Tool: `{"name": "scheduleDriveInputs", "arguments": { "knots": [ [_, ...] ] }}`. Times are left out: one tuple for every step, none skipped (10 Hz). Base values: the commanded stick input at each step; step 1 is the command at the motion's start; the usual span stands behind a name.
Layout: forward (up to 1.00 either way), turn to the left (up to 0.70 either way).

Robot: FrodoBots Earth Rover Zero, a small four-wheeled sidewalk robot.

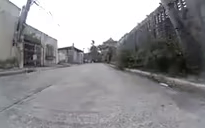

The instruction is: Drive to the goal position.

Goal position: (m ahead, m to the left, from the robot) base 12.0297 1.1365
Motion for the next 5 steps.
{"name": "scheduleDriveInputs", "arguments": {
  "knots": [
    [1.00,0.00],
    [1.00,0.00],
    [1.00,0.00],
    [1.00,0.00],
    [1.00,0.00]
  ]
}}
